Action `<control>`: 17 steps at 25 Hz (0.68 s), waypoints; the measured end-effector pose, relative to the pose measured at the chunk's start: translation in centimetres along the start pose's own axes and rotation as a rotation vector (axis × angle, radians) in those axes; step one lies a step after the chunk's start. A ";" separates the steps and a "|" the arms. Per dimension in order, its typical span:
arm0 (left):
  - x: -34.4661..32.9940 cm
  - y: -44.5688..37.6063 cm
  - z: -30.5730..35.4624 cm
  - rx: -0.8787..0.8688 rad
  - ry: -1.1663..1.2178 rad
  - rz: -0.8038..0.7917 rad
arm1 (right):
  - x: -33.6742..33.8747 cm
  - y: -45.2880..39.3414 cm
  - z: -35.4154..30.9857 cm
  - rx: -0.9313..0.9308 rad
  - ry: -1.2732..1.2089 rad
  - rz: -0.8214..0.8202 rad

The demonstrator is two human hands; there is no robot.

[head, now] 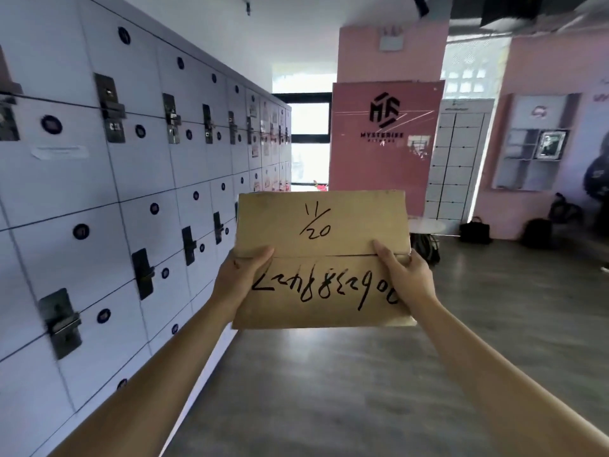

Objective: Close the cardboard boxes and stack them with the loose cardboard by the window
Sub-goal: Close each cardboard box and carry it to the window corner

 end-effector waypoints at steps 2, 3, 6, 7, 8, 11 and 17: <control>-1.7 -5.3 -0.4 -0.011 -0.003 0.011 | -1.8 -5.2 0.5 0.010 -0.004 0.001; -2.3 -8.1 -0.6 -0.016 -0.006 0.018 | -3.0 -7.8 0.7 0.020 -0.008 -0.003; -2.5 -15.1 -1.7 -0.002 -0.020 0.058 | -6.9 -14.1 1.2 0.041 0.002 -0.026; -2.5 -17.6 -2.1 0.001 -0.012 0.067 | -8.4 -16.3 1.5 0.039 0.006 -0.032; -2.6 -20.1 -2.7 0.005 -0.011 0.071 | -9.9 -18.3 2.0 0.036 0.005 -0.029; -3.4 -27.9 -4.4 -0.015 -0.020 0.046 | -14.3 -24.2 3.3 0.040 0.000 -0.013; -5.3 -44.1 -7.0 -0.028 0.010 -0.047 | -22.3 -35.8 4.8 0.034 -0.002 0.054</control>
Point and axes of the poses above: each hand's wrist, its own y-axis away from the middle knuckle, its own x-axis out of the back of the hand, z = x × y, the point moved 1 cm from there along -y, towards the middle knuckle, and after that the axes turned 7 degrees about -y, right-handed, at the moved point
